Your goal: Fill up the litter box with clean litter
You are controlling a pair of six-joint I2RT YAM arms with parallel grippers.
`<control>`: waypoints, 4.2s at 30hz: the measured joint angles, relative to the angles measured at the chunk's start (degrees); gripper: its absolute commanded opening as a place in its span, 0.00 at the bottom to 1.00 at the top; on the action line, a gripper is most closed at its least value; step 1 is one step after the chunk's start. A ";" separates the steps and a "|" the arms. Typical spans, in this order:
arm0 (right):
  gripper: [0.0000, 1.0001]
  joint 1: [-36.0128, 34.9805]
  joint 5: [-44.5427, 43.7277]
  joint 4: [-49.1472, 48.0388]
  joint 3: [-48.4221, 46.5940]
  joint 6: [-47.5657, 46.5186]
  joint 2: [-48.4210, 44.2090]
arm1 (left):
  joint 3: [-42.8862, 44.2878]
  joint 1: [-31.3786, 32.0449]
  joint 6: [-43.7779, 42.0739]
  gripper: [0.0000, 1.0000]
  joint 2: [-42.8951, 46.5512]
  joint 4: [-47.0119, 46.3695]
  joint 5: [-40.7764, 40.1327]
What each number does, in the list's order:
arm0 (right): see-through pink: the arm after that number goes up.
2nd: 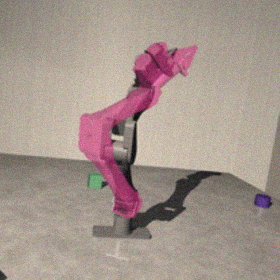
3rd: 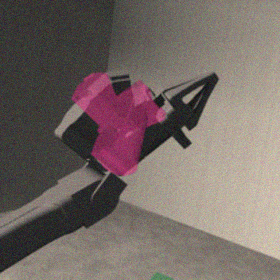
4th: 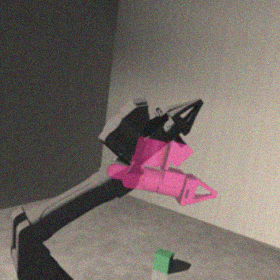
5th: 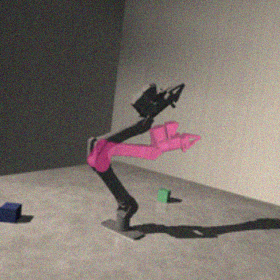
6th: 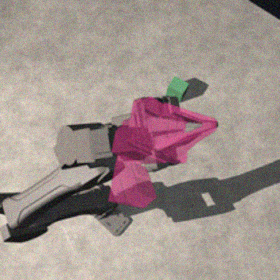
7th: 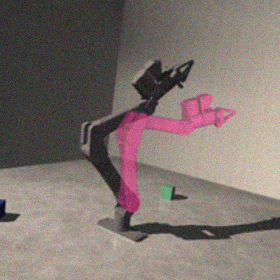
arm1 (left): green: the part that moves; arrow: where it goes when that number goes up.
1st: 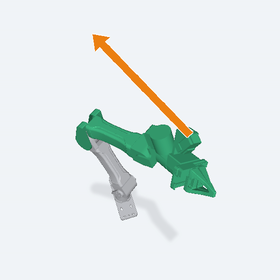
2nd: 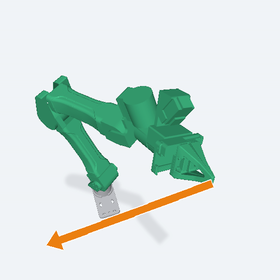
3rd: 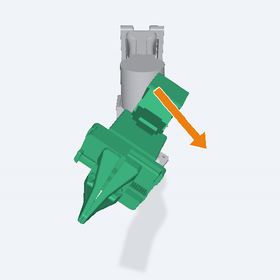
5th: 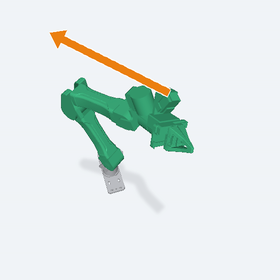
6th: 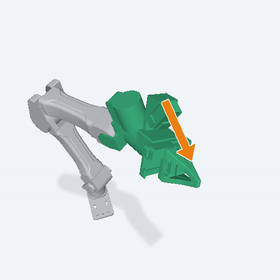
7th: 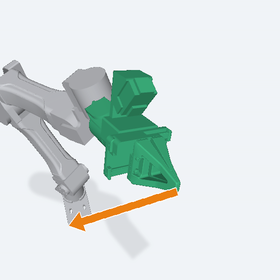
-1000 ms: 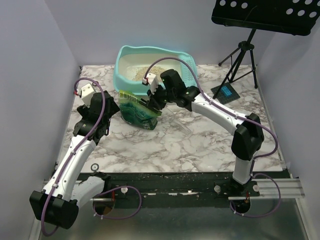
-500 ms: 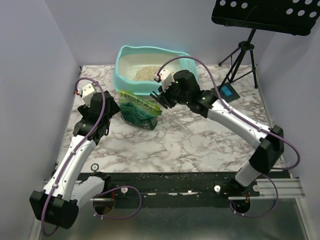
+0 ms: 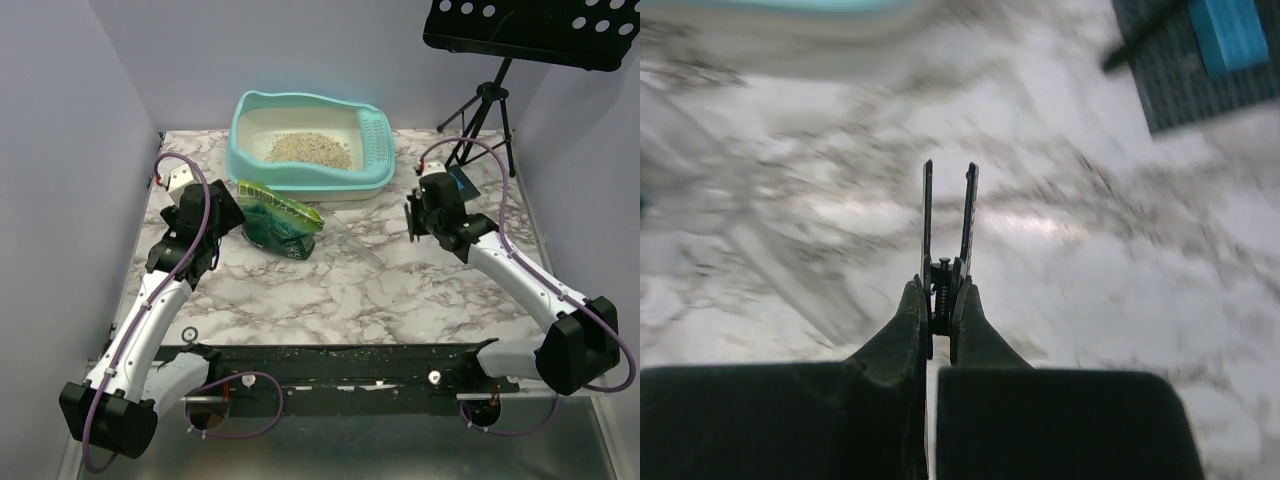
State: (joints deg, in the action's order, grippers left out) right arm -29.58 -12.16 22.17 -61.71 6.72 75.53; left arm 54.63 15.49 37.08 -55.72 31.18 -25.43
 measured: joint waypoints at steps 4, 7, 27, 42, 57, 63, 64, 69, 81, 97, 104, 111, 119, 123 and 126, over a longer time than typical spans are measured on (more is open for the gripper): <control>0.00 7.23 -2.62 1.31 10.62 7.58 -3.50 | 0.00 0.00 -0.24 0.99 0.04 -0.24 1.03; 0.01 10.21 -3.28 1.44 16.28 12.72 -5.66 | 0.00 0.00 -0.59 0.99 0.26 -0.31 1.97; 0.66 21.09 0.09 0.15 26.49 29.92 -8.02 | -0.13 0.00 -5.01 0.99 0.85 -2.82 4.81; 0.68 14.69 8.02 -1.81 19.54 23.76 -18.08 | 6.67 0.00 -15.76 0.99 -9.81 -6.25 13.94; 0.68 6.01 10.34 -4.48 19.98 21.59 -17.51 | 11.28 -1.20 -29.07 0.99 -22.53 -17.35 15.87; 0.68 5.95 10.56 -4.57 20.68 20.55 -18.34 | 11.15 -2.36 -31.78 0.96 -26.08 -21.99 23.47; 0.68 5.95 10.56 -4.57 20.68 20.35 -18.34 | 11.04 -2.40 -32.06 0.95 -26.47 -22.51 24.79; 0.68 5.95 11.21 -4.57 20.68 19.96 -18.34 | 9.03 -2.64 -33.48 0.78 -26.95 -24.30 30.47; 0.68 5.95 14.47 -4.57 20.68 19.71 -18.01 | 8.85 -3.78 -34.71 0.00 -26.86 -25.05 35.50; 0.68 3.32 23.65 -3.43 15.56 15.04 -17.22 | -5.27 -2.23 -21.86 0.00 -8.66 -21.29 37.27; 0.68 -0.24 32.11 -3.74 8.81 11.69 -12.35 | -12.66 -0.92 -21.09 0.00 3.15 -19.96 39.60; 0.70 -1.92 38.47 -5.03 -0.07 7.45 -2.19 | -18.80 -0.83 -20.15 0.00 8.24 -28.33 44.72; 0.76 -1.92 40.94 -5.31 -7.78 -1.20 6.73 | -29.64 -0.76 -18.56 0.00 19.78 -39.08 45.55; 0.77 -1.92 41.57 -5.25 -11.91 -6.36 12.20 | -28.06 -0.72 -19.04 0.00 20.87 -39.52 43.45; 0.77 -1.92 44.04 -4.04 -15.67 -9.42 16.22 | -27.63 -0.59 -19.28 0.00 22.40 -41.07 41.64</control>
State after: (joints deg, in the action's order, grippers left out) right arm -31.51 31.88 18.13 -77.38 -2.70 91.74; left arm 27.00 14.90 17.80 -33.32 -9.89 16.21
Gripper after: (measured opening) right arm 0.773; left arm 0.008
